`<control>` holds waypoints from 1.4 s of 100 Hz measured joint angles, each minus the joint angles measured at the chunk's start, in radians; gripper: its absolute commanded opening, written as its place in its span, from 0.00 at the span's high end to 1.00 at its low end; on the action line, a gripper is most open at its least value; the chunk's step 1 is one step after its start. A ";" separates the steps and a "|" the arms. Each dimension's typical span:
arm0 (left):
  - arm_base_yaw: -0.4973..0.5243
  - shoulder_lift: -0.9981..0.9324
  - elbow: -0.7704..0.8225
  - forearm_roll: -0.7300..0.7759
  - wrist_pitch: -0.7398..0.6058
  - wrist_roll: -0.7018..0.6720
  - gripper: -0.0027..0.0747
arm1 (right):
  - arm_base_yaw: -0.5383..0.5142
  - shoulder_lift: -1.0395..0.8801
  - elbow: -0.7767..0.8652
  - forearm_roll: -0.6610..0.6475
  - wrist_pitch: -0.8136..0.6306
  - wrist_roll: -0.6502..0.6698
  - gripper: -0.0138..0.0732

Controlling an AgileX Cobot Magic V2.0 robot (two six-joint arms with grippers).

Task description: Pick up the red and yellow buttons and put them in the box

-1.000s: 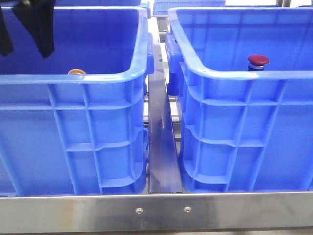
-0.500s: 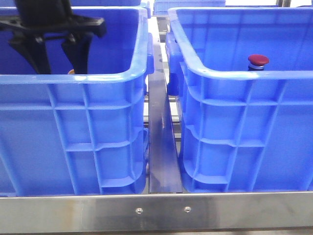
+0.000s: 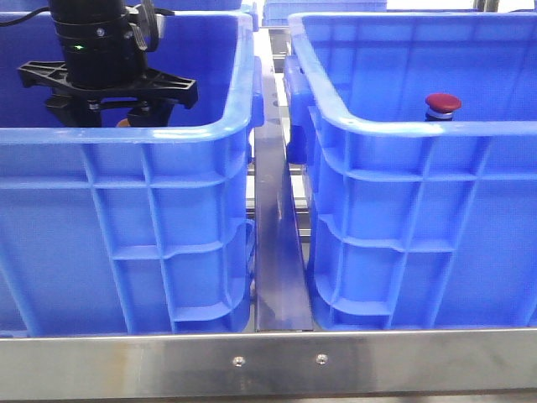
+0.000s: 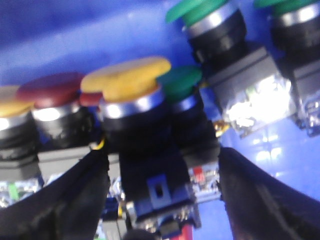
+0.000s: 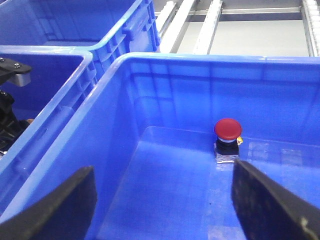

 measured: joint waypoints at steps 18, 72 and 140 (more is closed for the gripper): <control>0.000 0.000 0.000 0.004 0.002 0.000 0.77 | 0.000 0.000 0.000 0.000 0.000 0.000 0.18; -0.010 -0.141 0.000 0.004 -0.009 0.000 0.91 | 0.000 0.000 0.000 0.000 0.000 0.000 0.18; -0.266 -0.396 0.142 -0.003 -0.157 0.004 0.91 | 0.000 0.000 0.000 0.000 0.000 0.000 0.18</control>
